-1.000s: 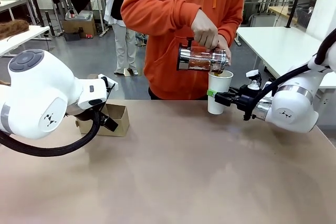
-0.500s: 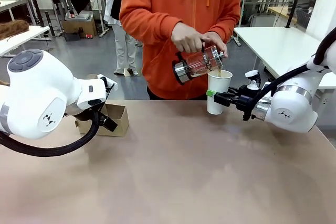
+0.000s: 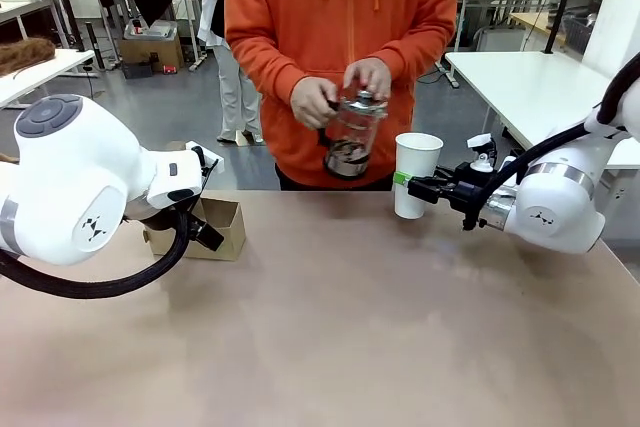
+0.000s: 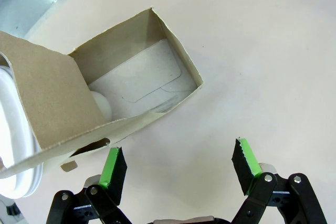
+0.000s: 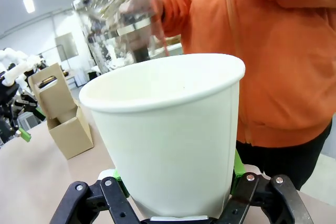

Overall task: Pour a drink into a cup and package it in a carrier.
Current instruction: When a person places the Paper Cup Lid on the 600 ml Paper Cup , lift the 600 ml Paper Cup.

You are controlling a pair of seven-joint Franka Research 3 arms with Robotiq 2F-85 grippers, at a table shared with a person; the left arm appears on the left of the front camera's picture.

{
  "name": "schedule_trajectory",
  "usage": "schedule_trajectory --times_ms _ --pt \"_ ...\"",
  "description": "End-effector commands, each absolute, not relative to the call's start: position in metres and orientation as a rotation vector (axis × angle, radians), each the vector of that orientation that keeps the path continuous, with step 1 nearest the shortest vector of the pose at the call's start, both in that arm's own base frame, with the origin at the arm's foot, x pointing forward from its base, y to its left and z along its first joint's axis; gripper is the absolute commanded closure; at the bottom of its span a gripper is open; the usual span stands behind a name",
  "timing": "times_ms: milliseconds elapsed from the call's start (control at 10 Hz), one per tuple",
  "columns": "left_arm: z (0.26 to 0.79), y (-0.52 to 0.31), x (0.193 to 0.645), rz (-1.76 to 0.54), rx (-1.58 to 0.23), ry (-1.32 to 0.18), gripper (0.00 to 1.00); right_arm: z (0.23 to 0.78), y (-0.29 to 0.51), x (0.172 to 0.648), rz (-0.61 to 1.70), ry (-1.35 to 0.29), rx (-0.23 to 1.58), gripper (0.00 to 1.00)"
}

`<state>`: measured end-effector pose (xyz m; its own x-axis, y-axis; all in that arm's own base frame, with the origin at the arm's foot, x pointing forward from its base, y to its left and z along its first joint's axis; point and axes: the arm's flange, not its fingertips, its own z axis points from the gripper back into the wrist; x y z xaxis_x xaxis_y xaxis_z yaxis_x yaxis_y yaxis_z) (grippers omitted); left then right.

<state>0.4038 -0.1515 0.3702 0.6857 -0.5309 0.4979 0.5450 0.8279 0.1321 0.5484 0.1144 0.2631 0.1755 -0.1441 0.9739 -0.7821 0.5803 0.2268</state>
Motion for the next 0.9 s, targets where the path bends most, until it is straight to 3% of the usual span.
schedule_trajectory --times_ms 0,800 --pt "0.3705 -0.1513 0.4037 -0.602 -0.029 -0.550 0.00 0.2673 0.1160 0.5480 0.548 -1.353 0.883 0.20" --pt "0.3705 -0.1513 0.4037 -0.602 -0.029 -0.550 0.00 0.2673 0.1160 0.5480 0.548 -1.353 0.883 0.20"
